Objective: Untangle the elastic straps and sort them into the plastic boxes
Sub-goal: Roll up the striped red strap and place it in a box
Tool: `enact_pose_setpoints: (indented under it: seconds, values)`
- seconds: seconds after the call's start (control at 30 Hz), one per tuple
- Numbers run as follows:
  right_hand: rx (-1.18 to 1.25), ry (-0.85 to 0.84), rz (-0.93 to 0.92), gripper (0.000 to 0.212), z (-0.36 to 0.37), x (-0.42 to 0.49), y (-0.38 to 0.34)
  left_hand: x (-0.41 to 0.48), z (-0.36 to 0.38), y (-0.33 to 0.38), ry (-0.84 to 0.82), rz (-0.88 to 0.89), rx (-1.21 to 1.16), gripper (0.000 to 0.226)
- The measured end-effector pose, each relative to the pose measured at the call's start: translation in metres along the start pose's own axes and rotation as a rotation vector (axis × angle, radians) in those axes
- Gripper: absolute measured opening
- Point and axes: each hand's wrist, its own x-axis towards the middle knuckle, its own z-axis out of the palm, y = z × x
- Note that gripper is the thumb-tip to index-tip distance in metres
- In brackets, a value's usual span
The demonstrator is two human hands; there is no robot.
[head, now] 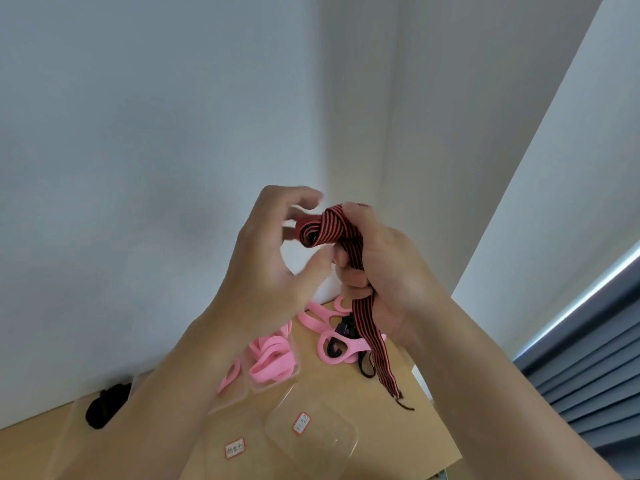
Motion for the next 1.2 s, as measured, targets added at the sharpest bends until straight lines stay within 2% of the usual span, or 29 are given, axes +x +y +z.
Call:
enact_pose_setpoints:
  seconds: [0.07, 0.1, 0.2, 0.3, 0.47, 0.57, 0.67, 0.73, 0.8, 0.87, 0.93, 1.07, 1.2]
  values:
    - [-0.014, 0.002, -0.083, 0.035, -0.001, -0.001, 0.000, 0.002, -0.003, 0.003, 0.032, -0.327, -0.195, 0.030]
    - [-0.025, 0.003, -0.116, 0.036, -0.001, -0.001, 0.000, 0.003, -0.004, 0.003, 0.021, -0.401, -0.222, 0.025]
    - [-0.071, 0.002, -0.162, 0.051, -0.001, -0.004, 0.002, 0.005, -0.004, 0.006, 0.000, -0.422, -0.252, 0.020]
    - [-0.092, 0.039, -0.127, 0.066, 0.001, -0.005, 0.004, 0.005, 0.006, 0.007, 0.103, -0.302, -0.137, 0.018]
    - [0.028, 0.020, -0.004, 0.060, -0.004, -0.004, 0.003, 0.002, 0.027, -0.001, 0.254, 0.100, 0.266, 0.017]
    - [0.020, 0.025, 0.035, 0.058, -0.009, -0.004, -0.002, -0.001, 0.036, -0.005, 0.247, 0.278, 0.417, 0.021]
    - [0.033, 0.015, 0.035, 0.054, -0.015, -0.002, -0.004, -0.002, 0.038, -0.007, 0.200, 0.367, 0.429, 0.024]
    - [0.045, -0.016, -0.002, 0.051, -0.017, -0.001, -0.004, -0.001, 0.034, -0.008, 0.127, 0.276, 0.296, 0.033]
    - [0.050, -0.020, -0.048, 0.048, -0.019, 0.000, -0.002, -0.003, 0.030, -0.006, 0.057, -0.031, -0.026, 0.035]
    - [-0.006, -0.017, -0.090, 0.049, -0.021, 0.001, -0.002, -0.002, 0.026, -0.001, -0.006, -0.393, -0.430, 0.026]
    - [-0.071, -0.029, -0.119, 0.050, -0.020, 0.001, -0.001, -0.001, 0.022, 0.001, -0.046, -0.556, -0.615, 0.027]
    - [-0.136, 0.004, -0.138, 0.056, -0.016, 0.002, 0.003, 0.005, 0.020, 0.003, -0.002, -0.537, -0.607, 0.019]
    - [-0.093, 0.053, -0.130, 0.068, -0.017, 0.005, 0.009, -0.002, 0.033, 0.005, 0.085, -0.302, -0.143, 0.011]
